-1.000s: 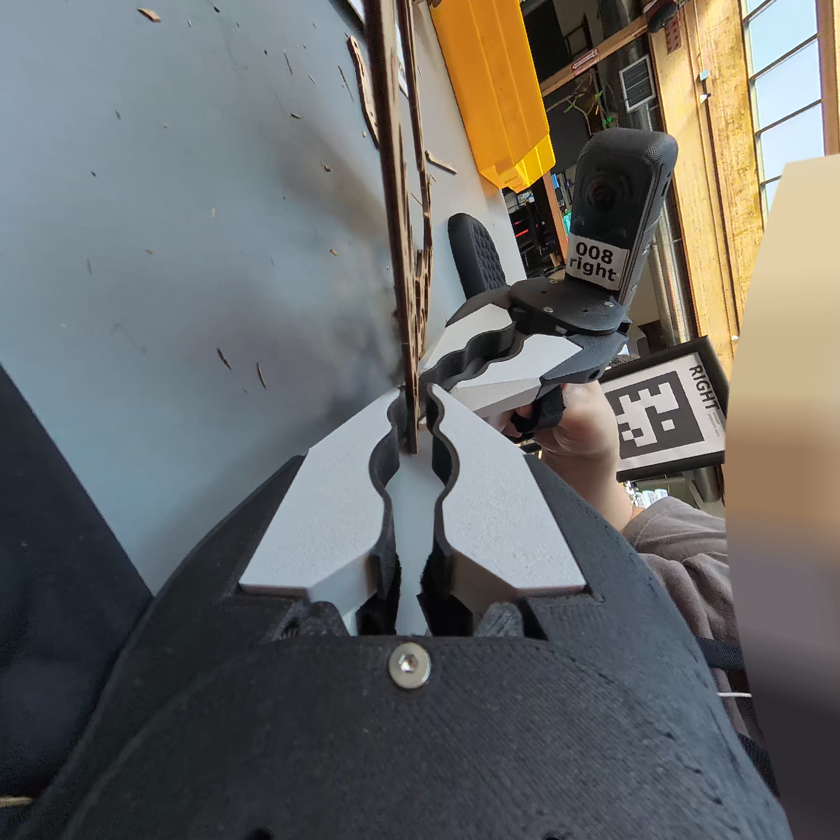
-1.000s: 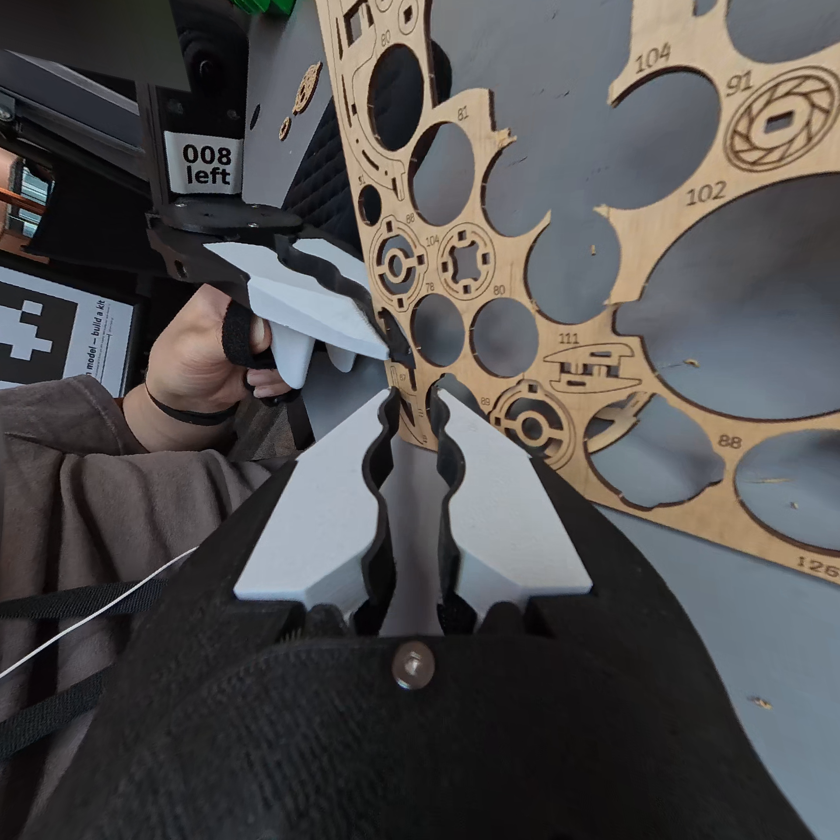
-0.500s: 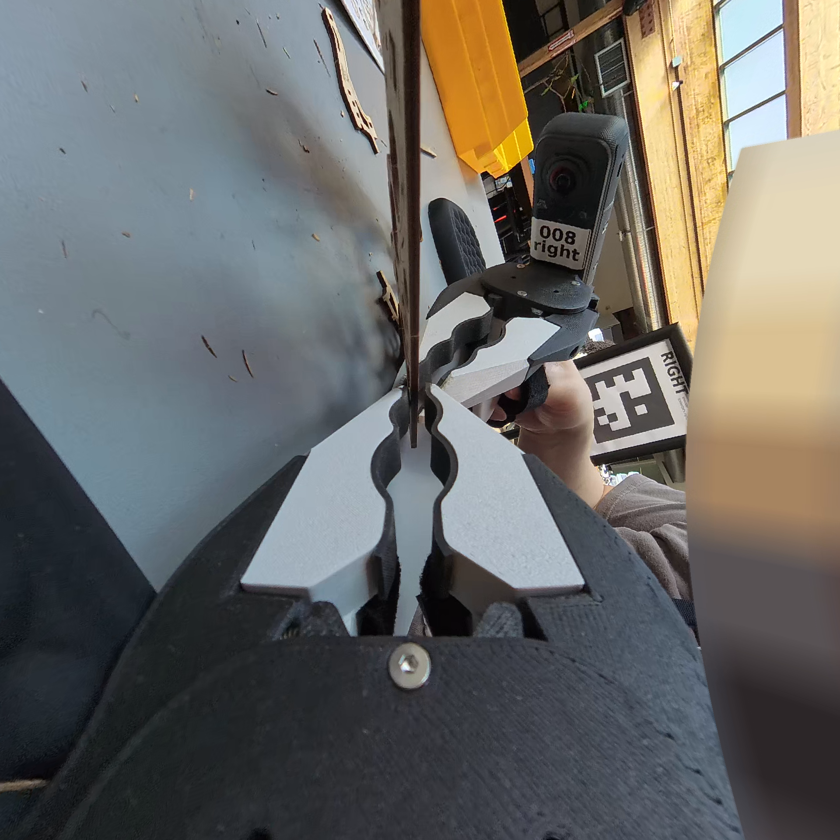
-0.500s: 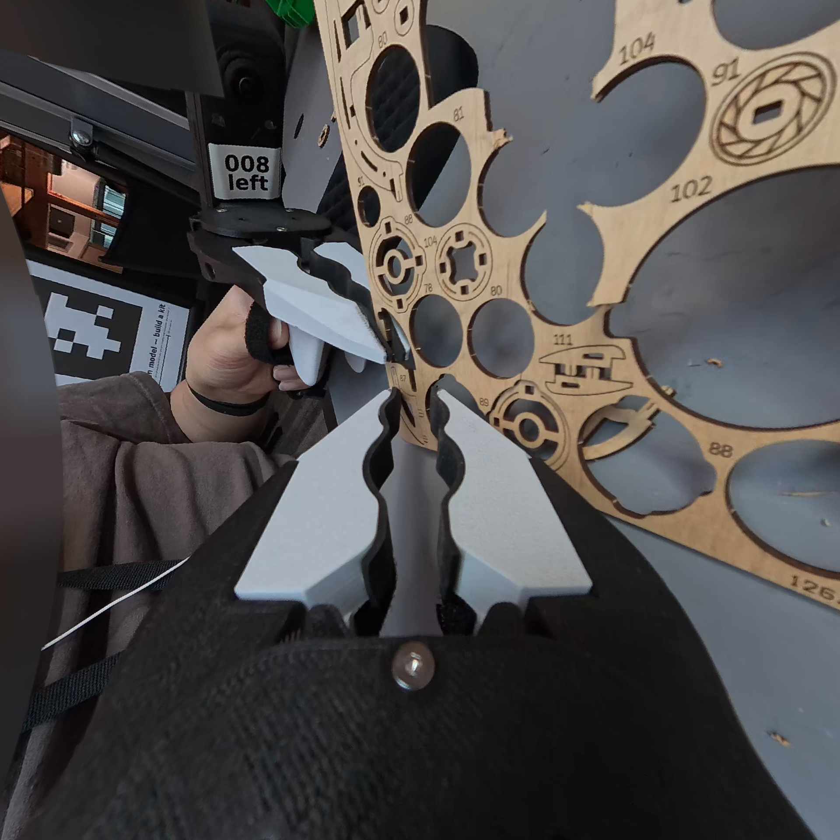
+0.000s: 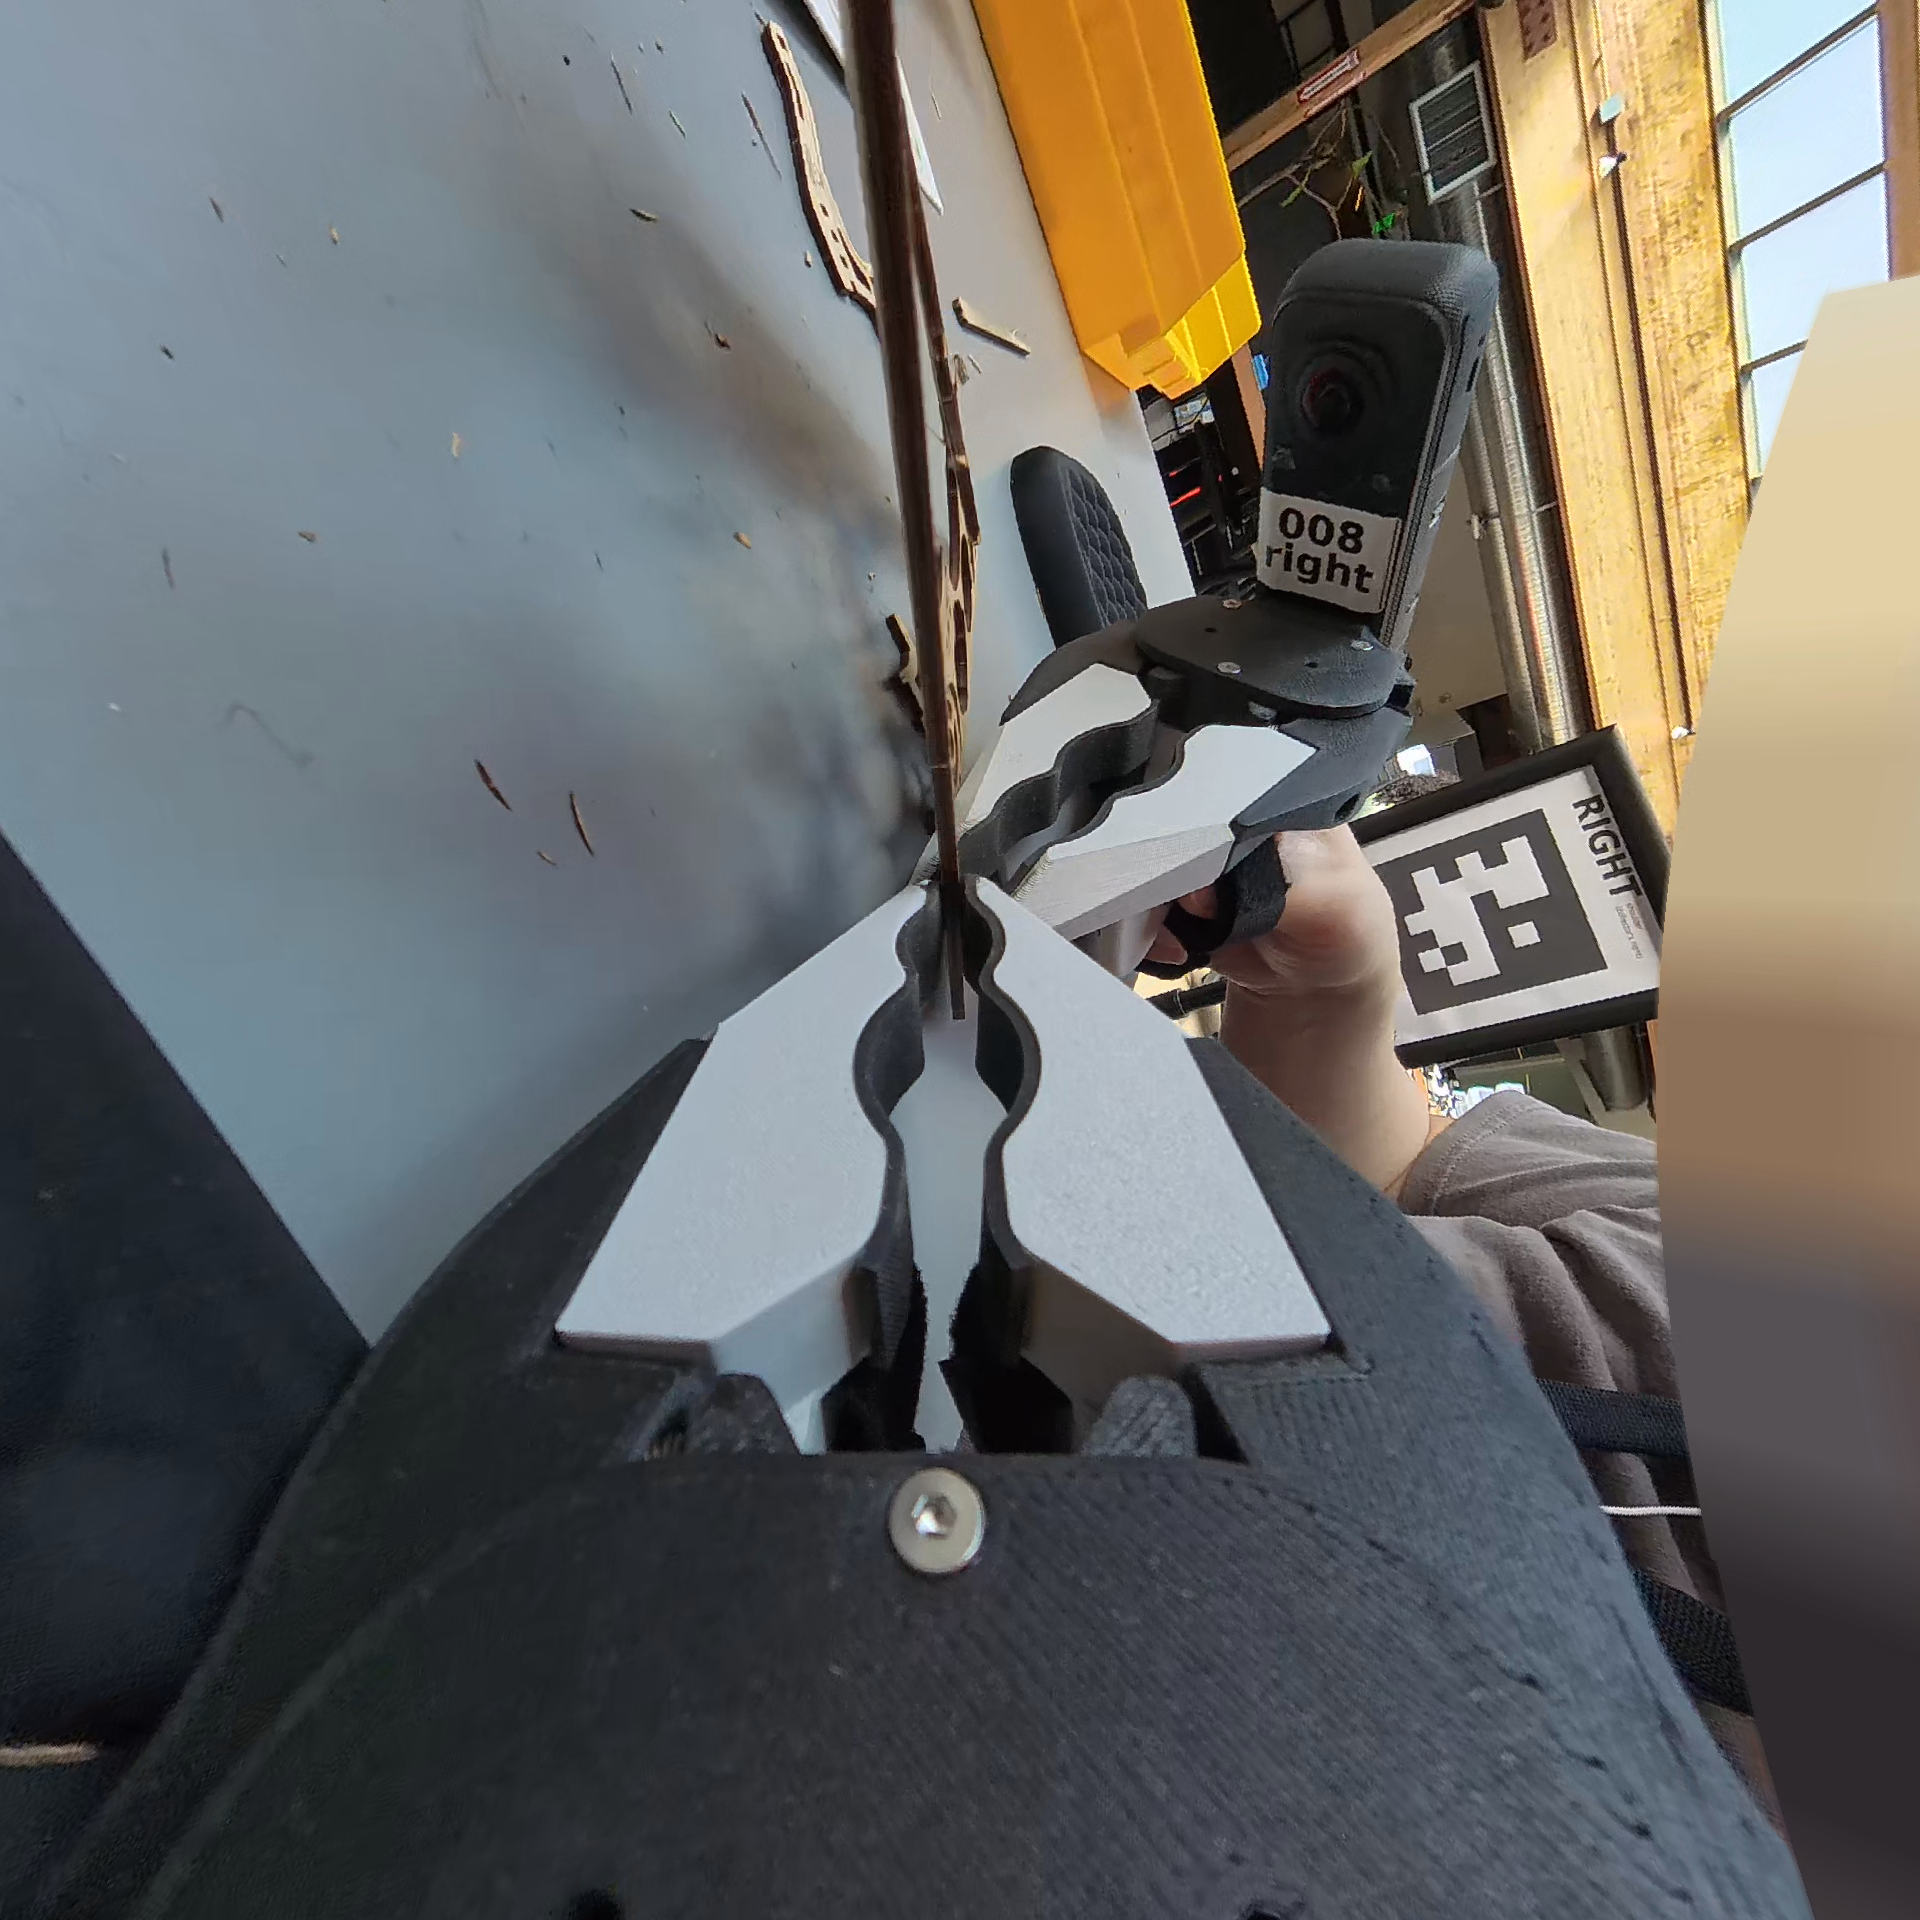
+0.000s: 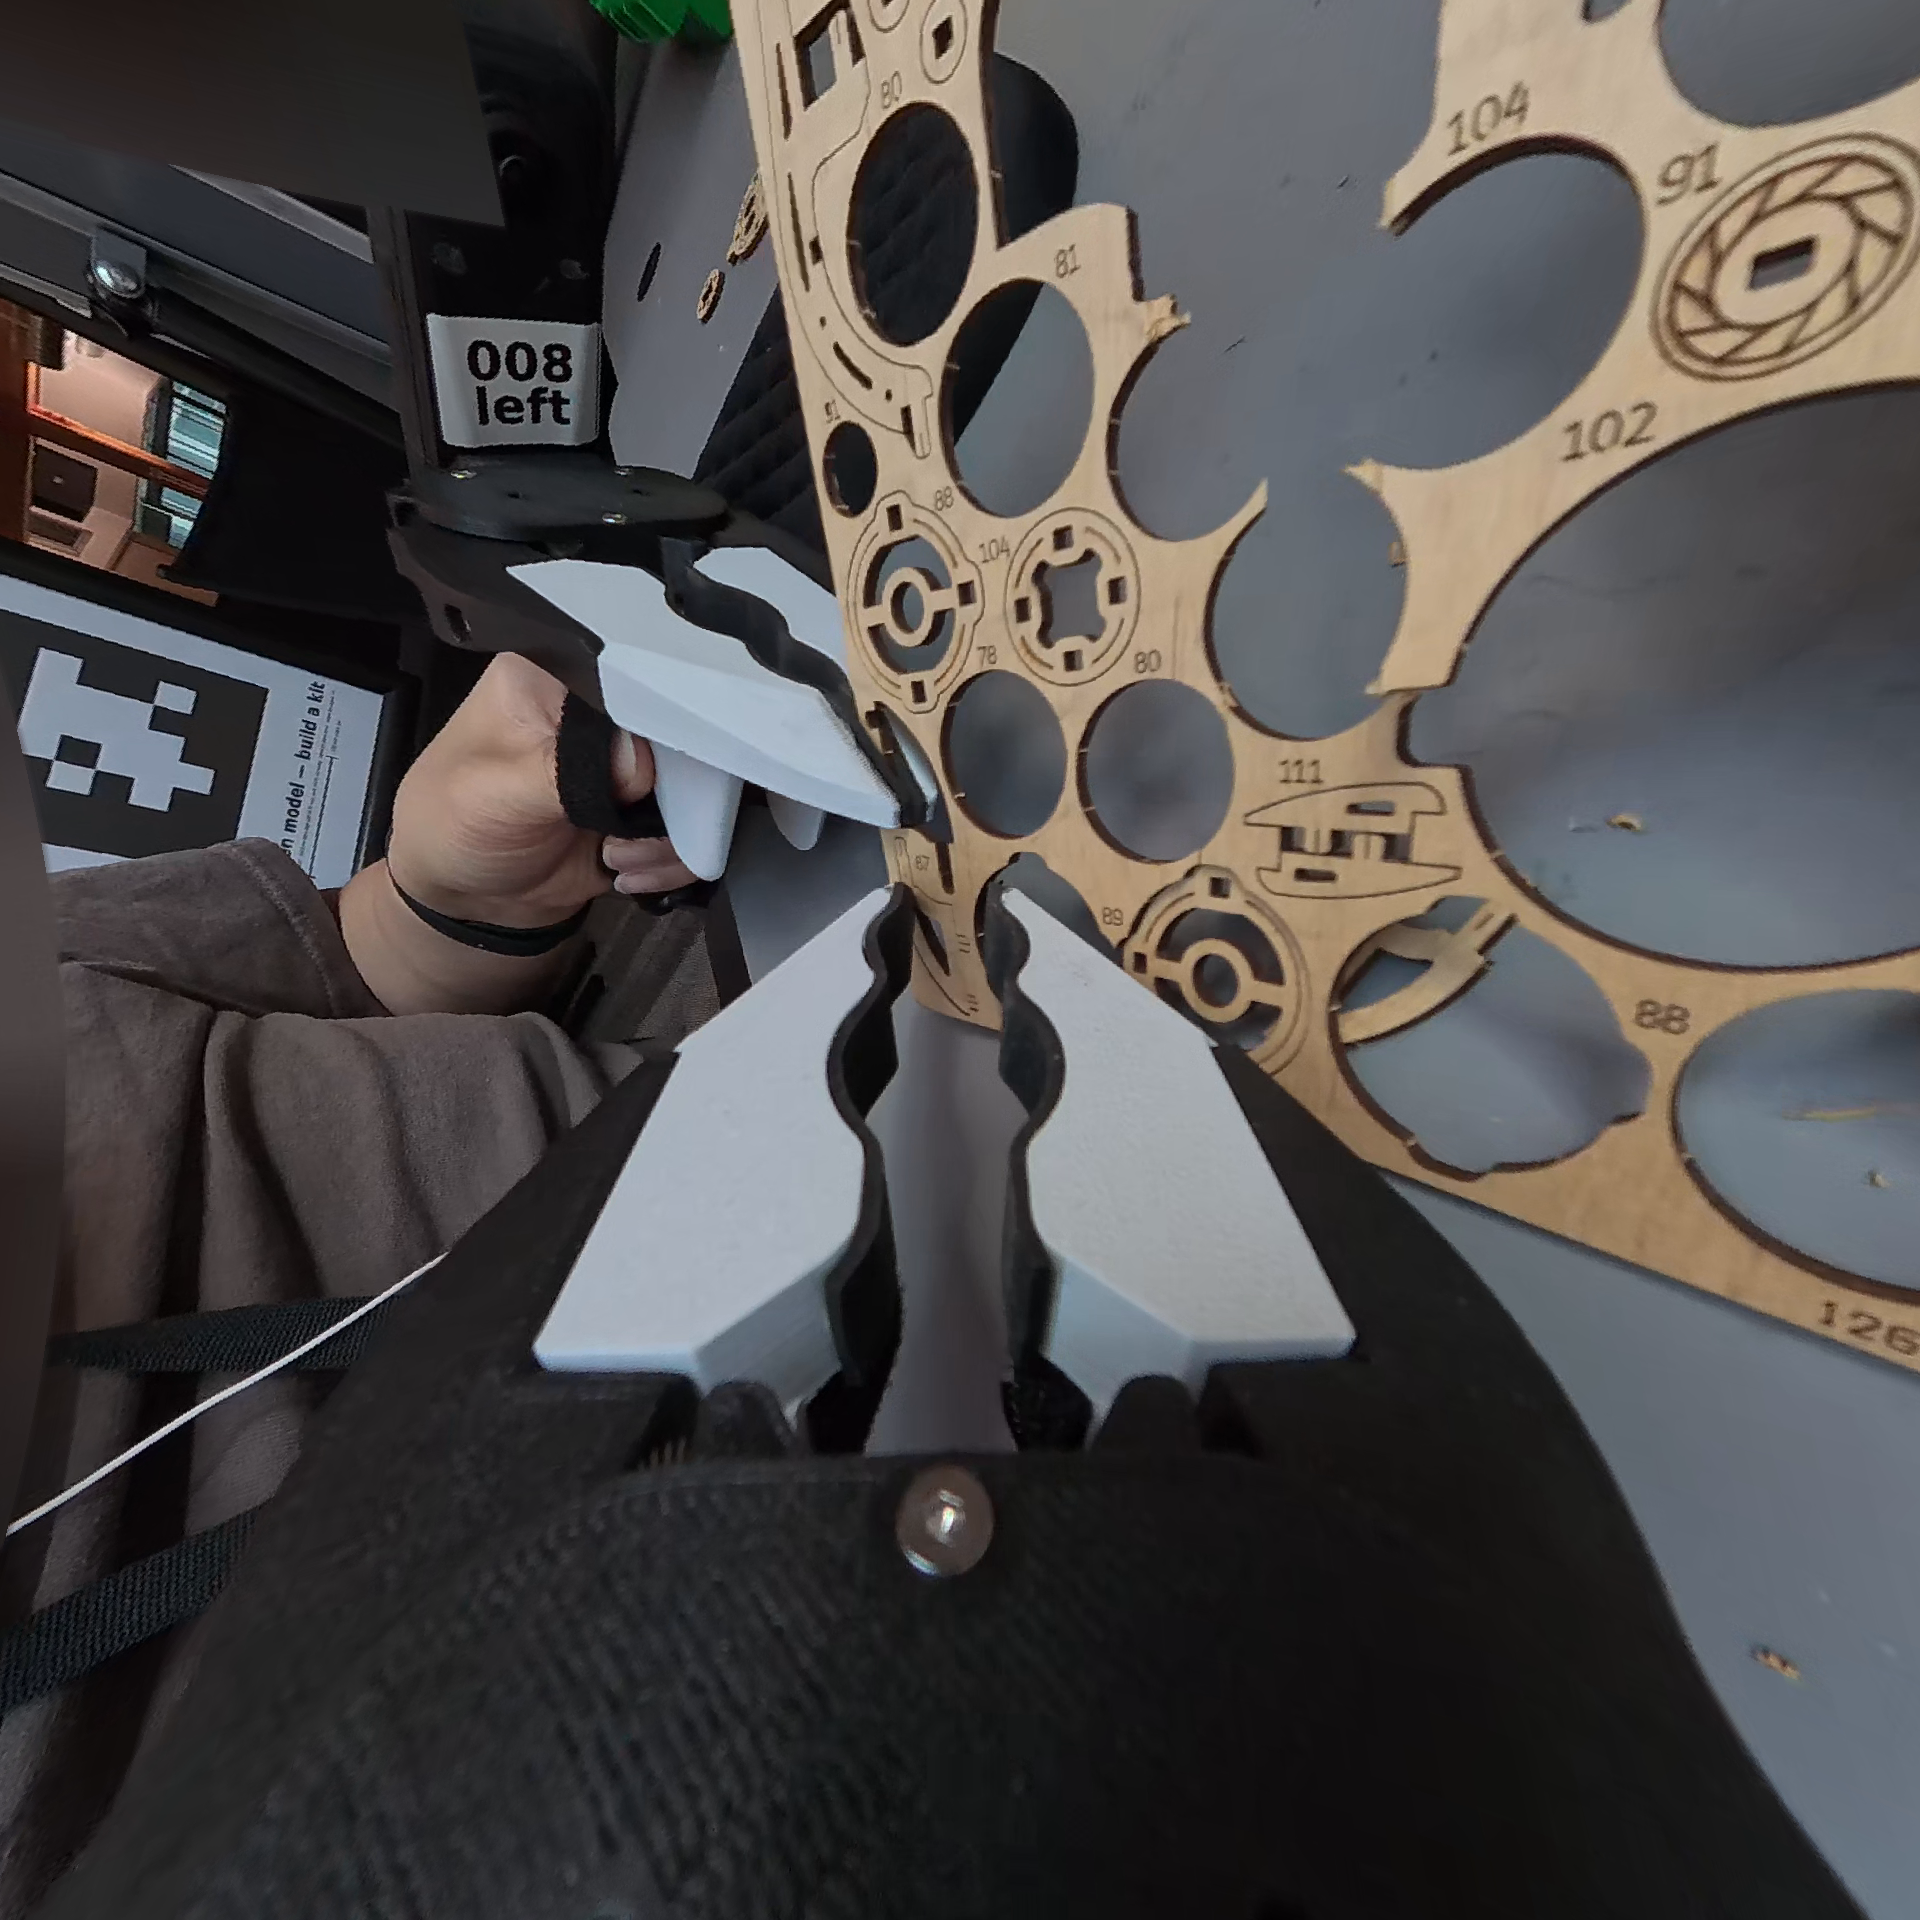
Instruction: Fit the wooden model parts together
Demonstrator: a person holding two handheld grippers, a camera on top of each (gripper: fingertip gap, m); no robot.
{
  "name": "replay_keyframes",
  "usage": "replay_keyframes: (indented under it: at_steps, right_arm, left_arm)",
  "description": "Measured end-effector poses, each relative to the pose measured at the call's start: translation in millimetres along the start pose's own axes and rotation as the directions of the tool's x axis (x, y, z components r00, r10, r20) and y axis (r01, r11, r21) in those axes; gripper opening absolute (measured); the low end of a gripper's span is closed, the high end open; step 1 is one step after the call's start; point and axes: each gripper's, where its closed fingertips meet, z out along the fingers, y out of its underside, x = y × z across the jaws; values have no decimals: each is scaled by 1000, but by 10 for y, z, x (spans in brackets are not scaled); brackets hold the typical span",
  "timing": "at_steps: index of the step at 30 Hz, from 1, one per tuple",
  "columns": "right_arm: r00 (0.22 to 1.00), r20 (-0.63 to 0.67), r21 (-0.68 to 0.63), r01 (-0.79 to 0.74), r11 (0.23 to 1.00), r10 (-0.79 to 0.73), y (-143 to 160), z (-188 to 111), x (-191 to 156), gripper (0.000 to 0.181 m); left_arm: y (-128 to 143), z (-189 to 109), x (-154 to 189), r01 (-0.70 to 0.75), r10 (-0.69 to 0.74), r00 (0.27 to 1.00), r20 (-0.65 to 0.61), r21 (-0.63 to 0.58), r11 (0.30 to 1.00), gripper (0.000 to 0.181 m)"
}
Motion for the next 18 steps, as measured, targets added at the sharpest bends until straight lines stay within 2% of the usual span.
replay_keyframes:
  at_steps: [18]
  right_arm:
    - [999, -35, -3, 20, 1000, -20, 6, 9, 14, 13]
  left_arm:
    - [1, 7, -29, -16, 16, 1000, 27, 3, 1000, 1]
